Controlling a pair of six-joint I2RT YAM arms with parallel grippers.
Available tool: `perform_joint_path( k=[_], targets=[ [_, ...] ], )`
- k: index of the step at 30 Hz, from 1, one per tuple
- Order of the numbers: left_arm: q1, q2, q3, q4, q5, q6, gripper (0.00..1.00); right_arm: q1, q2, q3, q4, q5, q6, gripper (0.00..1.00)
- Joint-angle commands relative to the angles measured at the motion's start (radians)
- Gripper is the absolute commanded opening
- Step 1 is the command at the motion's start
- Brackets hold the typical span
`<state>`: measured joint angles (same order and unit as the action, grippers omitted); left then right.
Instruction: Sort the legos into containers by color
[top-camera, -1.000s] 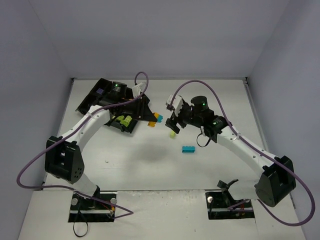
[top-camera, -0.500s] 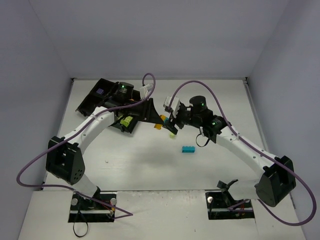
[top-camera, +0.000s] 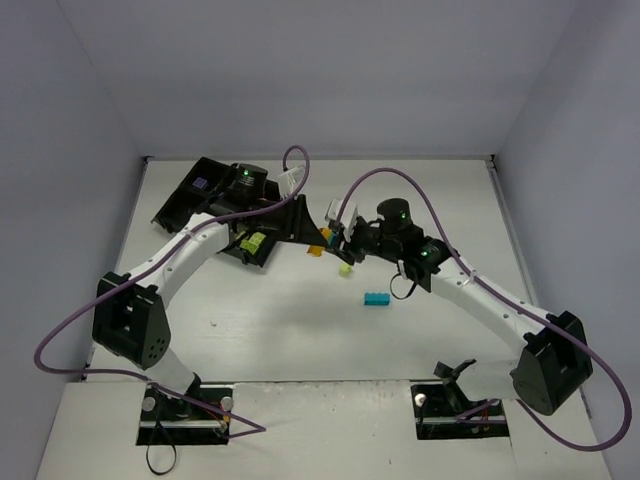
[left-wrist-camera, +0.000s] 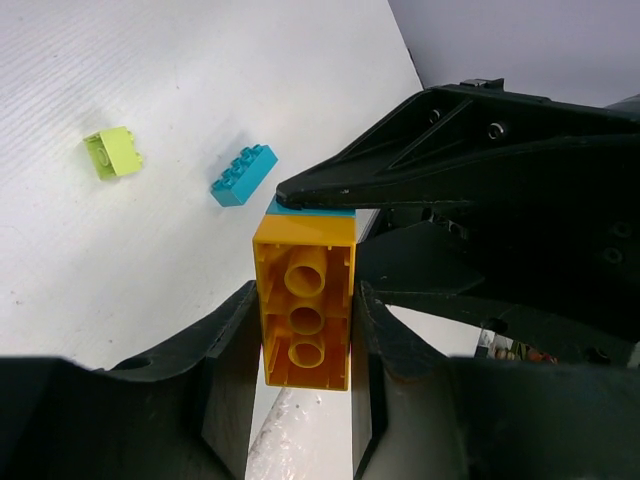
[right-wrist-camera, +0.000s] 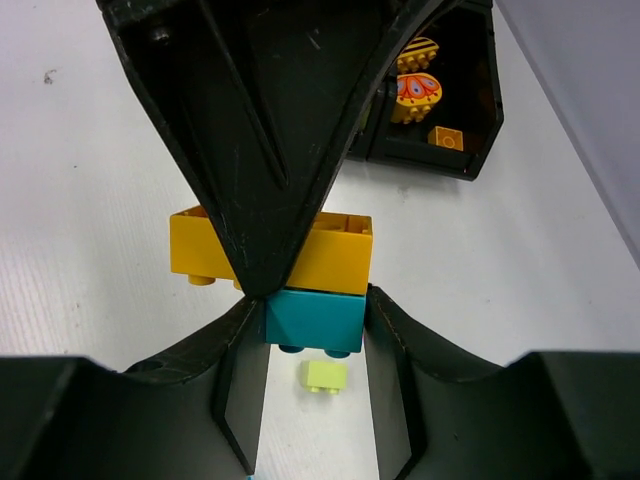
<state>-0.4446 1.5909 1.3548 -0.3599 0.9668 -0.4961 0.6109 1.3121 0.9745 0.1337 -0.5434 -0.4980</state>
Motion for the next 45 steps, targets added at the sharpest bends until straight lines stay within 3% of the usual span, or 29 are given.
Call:
perform_joint_path(
  k=[1,9,13,14,19,22,24,25,28,31,32,35,41,45],
  targets=[
    [0.015,-0.028,0.055,0.021,0.036,0.03,0.0,-0.014,-0.048,-0.066,0.029,0.085,0.013,0.0],
    [0.087,0.046,0.167,-0.08,-0.034,0.111,0.0,-0.056,-0.137,-0.183,-0.002,0.206,0.099,0.0],
    [0.107,0.115,0.266,-0.142,-0.265,0.183,0.0,-0.056,-0.158,-0.195,-0.011,0.212,0.125,0.0],
    [0.109,0.168,0.33,-0.164,-0.481,0.212,0.0,-0.054,-0.172,-0.195,-0.013,0.2,0.137,0.0],
    [0.113,0.288,0.417,-0.142,-0.852,0.267,0.0,-0.054,-0.203,-0.203,-0.028,0.195,0.144,0.0],
    [0.121,0.384,0.504,-0.148,-1.037,0.297,0.0,-0.053,-0.241,-0.214,-0.04,0.192,0.153,0.0],
    [0.13,0.452,0.572,-0.146,-1.079,0.31,0.0,-0.051,-0.254,-0.218,-0.046,0.188,0.159,0.0],
    [0.133,0.474,0.616,-0.149,-1.096,0.315,0.08,-0.053,-0.264,-0.221,-0.049,0.186,0.162,0.0],
    [0.144,0.55,0.684,-0.195,-1.113,0.314,0.25,-0.053,-0.28,-0.223,-0.062,0.192,0.162,0.0],
    [0.145,0.57,0.713,-0.205,-1.108,0.314,0.5,-0.053,-0.289,-0.22,-0.071,0.198,0.161,0.0],
    [0.145,0.567,0.711,-0.205,-1.105,0.314,0.64,-0.053,-0.289,-0.22,-0.071,0.197,0.158,0.0],
    [0.144,0.532,0.689,-0.203,-1.064,0.3,0.77,-0.053,-0.284,-0.211,-0.071,0.189,0.148,0.0],
    [0.123,0.335,0.56,-0.215,-0.852,0.265,0.77,-0.053,-0.269,-0.181,-0.037,0.129,0.082,0.0],
    [0.116,0.14,0.397,-0.128,-0.556,0.148,0.77,-0.053,-0.244,-0.152,-0.017,0.106,0.023,0.0]
  ],
)
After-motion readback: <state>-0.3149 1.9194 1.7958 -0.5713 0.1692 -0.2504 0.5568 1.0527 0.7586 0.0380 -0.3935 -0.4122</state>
